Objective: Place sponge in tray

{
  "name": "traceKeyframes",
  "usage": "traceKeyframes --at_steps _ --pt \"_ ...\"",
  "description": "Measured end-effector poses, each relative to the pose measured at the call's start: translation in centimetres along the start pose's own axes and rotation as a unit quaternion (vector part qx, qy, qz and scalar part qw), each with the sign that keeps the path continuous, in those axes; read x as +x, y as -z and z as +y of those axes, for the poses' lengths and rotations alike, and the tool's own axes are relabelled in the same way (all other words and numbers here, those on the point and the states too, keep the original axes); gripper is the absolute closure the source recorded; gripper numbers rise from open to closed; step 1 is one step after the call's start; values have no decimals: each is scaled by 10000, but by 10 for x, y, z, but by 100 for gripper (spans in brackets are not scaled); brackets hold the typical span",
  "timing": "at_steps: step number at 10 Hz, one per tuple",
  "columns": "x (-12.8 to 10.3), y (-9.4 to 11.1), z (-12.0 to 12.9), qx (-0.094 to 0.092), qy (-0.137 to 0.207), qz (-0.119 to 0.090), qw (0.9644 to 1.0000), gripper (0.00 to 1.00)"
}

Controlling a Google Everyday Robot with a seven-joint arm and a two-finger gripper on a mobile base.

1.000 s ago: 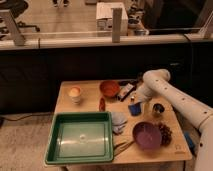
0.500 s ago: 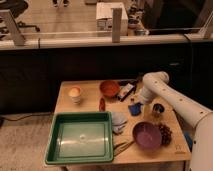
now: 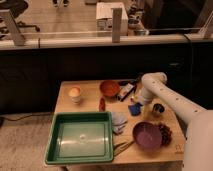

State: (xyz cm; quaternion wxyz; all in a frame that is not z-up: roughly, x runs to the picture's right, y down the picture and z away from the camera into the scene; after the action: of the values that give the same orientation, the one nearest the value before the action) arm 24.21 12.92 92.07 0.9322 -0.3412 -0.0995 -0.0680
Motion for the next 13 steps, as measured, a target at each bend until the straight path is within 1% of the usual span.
traceKeyframes --at_steps 3,4,5,6,7,8,10,12,13 --pt "5 -2 1 -20 -91 -1 10000 59" --pt "5 -2 2 -21 -98 -2 9999 67" --pt "7 0 2 -19 -104 8 9999 81" --pt "6 2 2 -25 -96 14 9999 91" --pt "7 2 3 -30 -97 17 9999 97" --pt "7 3 3 -28 -98 19 9999 100" --pt "9 6 4 -12 -73 68 9999 100" --pt "3 29 -3 206 -3 82 9998 100" --pt "0 35 -5 267 37 86 9996 100"
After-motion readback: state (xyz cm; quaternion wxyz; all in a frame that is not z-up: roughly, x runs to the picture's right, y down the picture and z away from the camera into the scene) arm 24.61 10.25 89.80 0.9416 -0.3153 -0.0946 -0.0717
